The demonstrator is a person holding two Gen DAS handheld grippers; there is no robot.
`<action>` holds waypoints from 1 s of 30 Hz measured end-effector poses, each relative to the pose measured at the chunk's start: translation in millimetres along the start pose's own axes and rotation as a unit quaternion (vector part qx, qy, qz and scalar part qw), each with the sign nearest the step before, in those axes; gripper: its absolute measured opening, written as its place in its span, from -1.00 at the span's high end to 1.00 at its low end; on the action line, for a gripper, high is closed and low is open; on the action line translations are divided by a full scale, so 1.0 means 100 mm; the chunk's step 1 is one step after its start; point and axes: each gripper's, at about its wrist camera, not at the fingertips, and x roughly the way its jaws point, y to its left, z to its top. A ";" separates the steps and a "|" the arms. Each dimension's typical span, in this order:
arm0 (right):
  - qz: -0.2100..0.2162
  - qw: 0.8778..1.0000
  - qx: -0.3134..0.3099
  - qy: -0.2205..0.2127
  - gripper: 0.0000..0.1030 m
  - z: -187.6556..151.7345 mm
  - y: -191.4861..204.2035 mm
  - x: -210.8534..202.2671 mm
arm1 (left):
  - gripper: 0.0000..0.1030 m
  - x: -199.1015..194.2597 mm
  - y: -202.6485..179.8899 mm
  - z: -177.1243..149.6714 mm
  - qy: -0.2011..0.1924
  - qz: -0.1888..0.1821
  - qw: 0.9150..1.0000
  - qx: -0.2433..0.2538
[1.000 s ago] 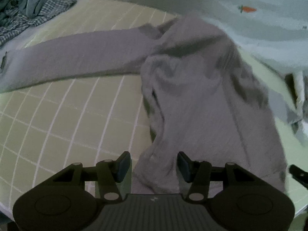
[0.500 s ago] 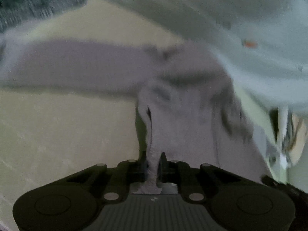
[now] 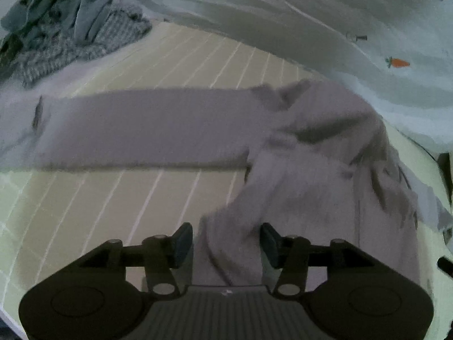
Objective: Fold clothes
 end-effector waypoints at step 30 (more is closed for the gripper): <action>0.238 0.955 0.163 0.067 0.81 0.00 -0.26 -0.40 | 0.78 -0.63 -0.07 0.30 -0.002 -0.177 0.984 -0.016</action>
